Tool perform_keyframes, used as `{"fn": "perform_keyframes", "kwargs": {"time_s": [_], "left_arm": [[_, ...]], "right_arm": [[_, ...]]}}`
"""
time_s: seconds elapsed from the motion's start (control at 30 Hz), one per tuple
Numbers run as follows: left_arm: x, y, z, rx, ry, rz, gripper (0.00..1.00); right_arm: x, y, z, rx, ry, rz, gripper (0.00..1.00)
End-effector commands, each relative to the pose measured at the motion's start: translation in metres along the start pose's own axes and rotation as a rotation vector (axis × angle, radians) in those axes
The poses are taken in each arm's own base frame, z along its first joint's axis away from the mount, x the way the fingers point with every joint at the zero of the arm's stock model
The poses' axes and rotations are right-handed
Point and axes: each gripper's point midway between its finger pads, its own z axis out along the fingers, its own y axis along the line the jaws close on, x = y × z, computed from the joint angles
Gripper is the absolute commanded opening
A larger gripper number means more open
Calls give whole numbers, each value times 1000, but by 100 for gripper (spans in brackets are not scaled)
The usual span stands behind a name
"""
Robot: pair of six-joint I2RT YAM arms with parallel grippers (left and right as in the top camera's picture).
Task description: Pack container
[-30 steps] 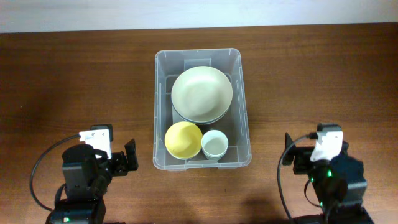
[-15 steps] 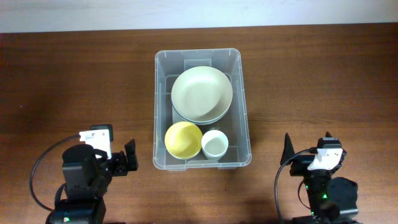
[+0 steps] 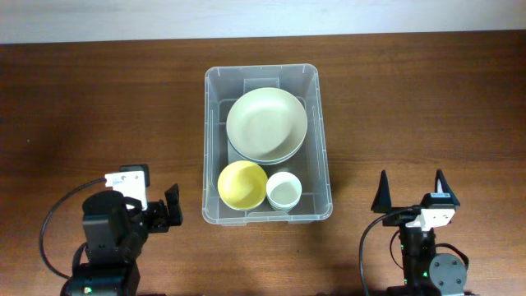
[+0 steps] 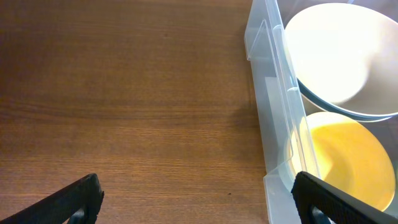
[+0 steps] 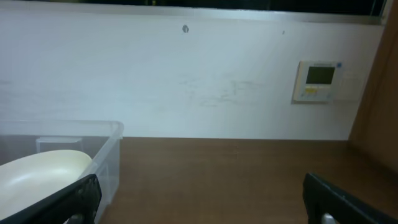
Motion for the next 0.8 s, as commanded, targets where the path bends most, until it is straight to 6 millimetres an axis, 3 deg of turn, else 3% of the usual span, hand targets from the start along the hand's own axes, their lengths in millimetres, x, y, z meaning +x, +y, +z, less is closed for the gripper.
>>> {"fn": "perform_keyframes", "kwargs": {"time_s": [0.0, 0.33, 0.77], "left_arm": [[2, 0, 1, 2, 3, -8, 99], [2, 0, 1, 2, 3, -8, 99], [2, 0, 1, 2, 3, -8, 99]], "right_arm": [[13, -1, 1, 6, 15, -33, 99], [69, 7, 0, -38, 180, -44, 99], [69, 11, -1, -62, 178, -84, 99]]}}
